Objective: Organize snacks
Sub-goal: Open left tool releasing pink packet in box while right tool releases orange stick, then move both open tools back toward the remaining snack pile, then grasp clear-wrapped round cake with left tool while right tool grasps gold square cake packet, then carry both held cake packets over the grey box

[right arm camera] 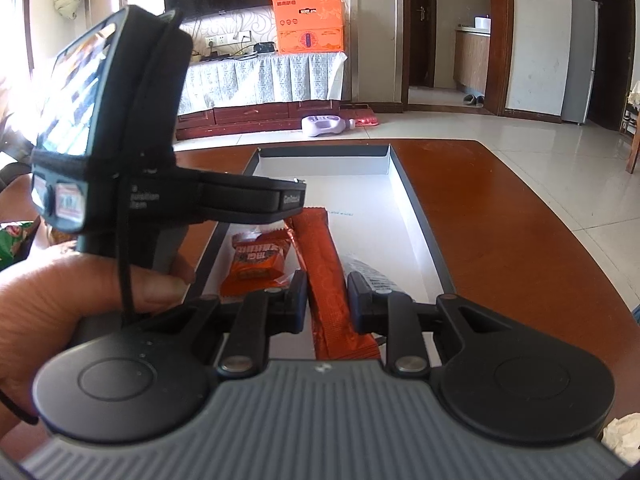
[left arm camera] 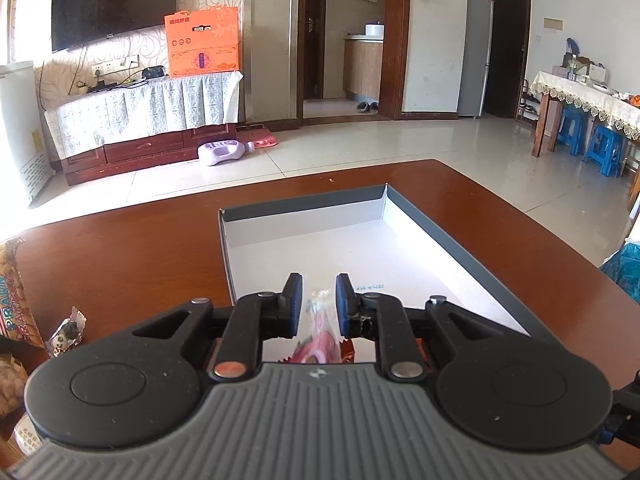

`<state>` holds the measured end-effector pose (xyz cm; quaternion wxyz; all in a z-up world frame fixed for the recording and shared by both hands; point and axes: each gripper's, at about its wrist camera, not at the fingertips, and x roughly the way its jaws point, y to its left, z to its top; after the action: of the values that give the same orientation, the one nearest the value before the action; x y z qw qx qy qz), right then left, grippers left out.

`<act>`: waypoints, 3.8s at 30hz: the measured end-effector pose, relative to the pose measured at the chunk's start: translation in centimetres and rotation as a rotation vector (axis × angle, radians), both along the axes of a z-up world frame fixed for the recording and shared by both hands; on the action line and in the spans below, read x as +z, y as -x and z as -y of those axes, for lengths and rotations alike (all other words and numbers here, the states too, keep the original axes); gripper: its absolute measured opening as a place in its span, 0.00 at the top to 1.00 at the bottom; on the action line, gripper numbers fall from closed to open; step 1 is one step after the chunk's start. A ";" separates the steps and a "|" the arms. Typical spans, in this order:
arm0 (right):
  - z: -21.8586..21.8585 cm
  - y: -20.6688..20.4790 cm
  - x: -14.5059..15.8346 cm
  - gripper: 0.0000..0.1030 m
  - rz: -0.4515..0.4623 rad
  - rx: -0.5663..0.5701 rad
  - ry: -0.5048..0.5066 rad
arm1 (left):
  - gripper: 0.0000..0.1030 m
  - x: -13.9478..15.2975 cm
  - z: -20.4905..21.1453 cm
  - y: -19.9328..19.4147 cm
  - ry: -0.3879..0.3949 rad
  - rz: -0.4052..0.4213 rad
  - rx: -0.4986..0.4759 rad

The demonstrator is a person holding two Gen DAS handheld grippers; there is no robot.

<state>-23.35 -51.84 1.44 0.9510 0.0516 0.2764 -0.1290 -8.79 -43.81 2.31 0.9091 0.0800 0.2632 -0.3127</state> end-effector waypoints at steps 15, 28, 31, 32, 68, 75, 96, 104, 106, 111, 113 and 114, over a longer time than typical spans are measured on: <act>-0.5 -0.1 -0.1 0.67 0.015 0.011 0.060 | 0.21 0.6 -0.9 0.1 0.019 0.053 0.039; -0.9 1.8 1.0 0.33 0.140 -0.019 0.102 | 0.17 1.4 -4.7 1.4 0.043 0.060 0.093; -1.7 1.8 1.2 0.28 0.157 0.014 0.104 | 0.16 1.4 -7.3 1.3 0.069 0.030 0.133; -2.1 1.8 1.3 0.27 0.160 0.025 0.105 | 0.16 1.5 -8.3 1.2 0.076 0.021 0.149; -15.2 -7.4 -2.4 0.22 -0.060 0.274 0.091 | 0.12 -3.0 -25.4 -6.8 -0.040 -0.116 0.188; -16.2 -9.1 -3.2 0.21 -0.069 0.297 0.065 | 0.17 -3.0 -26.0 -6.9 -0.035 -0.108 0.188; -15.1 -10.9 -3.2 0.46 -0.062 0.293 0.014 | 0.48 -3.0 -24.7 -5.6 -0.025 -0.083 0.102; -15.2 -9.7 -2.9 0.48 -0.075 0.310 0.047 | 0.49 -3.1 -24.2 -4.4 -0.047 -0.080 0.140; -14.9 -9.3 -2.7 0.48 -0.077 0.311 0.040 | 0.49 -3.1 -24.3 -4.0 -0.048 -0.082 0.159; -14.4 -7.8 -2.2 0.48 -0.062 0.314 0.040 | 0.49 -3.0 -24.2 -3.0 -0.054 -0.090 0.201; -14.2 -7.3 -2.0 0.48 -0.062 0.319 0.040 | 0.49 -2.9 -24.3 -2.5 -0.054 -0.096 0.213; -14.1 -7.0 -1.9 0.48 -0.061 0.322 0.040 | 0.49 -2.9 -24.3 -2.3 -0.056 -0.098 0.218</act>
<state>-16.36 -37.76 -0.48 0.9513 -0.0162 0.3072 0.0183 -6.52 -19.56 -0.54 0.9213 0.0608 0.3230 -0.2079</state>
